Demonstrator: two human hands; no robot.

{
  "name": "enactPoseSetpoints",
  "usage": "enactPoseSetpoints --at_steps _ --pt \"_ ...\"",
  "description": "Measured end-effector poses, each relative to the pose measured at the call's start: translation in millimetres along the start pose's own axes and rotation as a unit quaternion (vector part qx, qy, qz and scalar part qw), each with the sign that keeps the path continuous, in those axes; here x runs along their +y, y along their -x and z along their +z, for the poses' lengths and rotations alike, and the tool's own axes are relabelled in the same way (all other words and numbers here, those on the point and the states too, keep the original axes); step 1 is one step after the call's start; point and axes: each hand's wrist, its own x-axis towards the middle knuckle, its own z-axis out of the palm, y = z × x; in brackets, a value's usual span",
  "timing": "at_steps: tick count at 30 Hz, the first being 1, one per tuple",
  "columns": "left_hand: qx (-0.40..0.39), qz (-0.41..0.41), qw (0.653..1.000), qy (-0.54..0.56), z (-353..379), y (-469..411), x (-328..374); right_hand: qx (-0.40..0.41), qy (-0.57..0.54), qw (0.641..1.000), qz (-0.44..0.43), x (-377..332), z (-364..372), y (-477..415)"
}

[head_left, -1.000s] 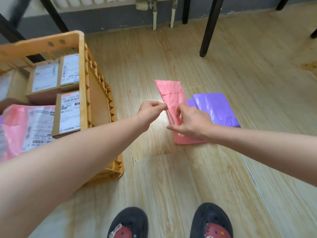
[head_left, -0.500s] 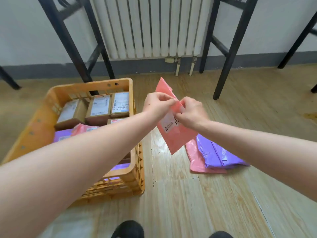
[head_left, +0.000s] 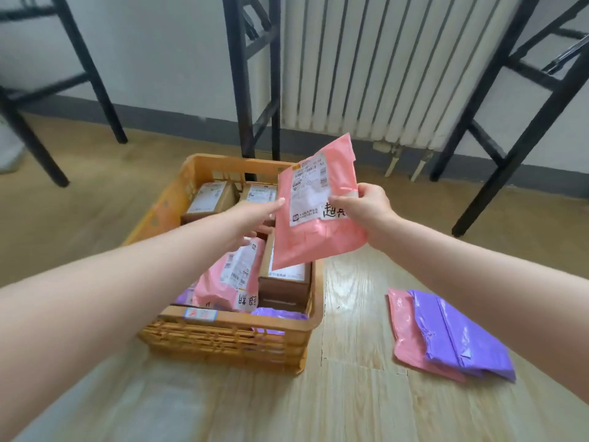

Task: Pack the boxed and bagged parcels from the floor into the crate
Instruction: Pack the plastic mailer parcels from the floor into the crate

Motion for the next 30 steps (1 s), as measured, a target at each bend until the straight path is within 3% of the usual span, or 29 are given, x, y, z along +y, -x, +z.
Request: enactPoseSetpoints --at_steps 8,13,18,26,28,30 --pt "0.112 0.01 0.99 0.08 -86.6 -9.2 -45.2 -0.073 -0.029 0.997 0.003 -4.9 91.7 0.4" --pt "0.158 0.02 0.986 -0.042 -117.7 -19.9 -79.2 -0.137 0.098 0.986 -0.003 19.1 133.6 -7.9" --pt "0.2 0.088 0.935 -0.279 -128.1 -35.8 -109.4 -0.182 0.338 0.92 -0.073 43.8 164.2 -13.7" --pt "0.26 0.089 0.893 -0.356 -129.5 -66.1 -126.4 -0.185 0.421 0.881 -0.113 61.9 213.0 -29.4" --pt "0.235 0.113 0.887 -0.381 -123.7 -69.5 -132.8 -0.203 0.419 0.878 -0.113 64.5 224.8 -31.8" --pt "0.161 0.153 0.908 -0.356 -116.5 -70.8 -139.7 -0.211 0.443 0.862 -0.128 65.9 235.3 -32.6"
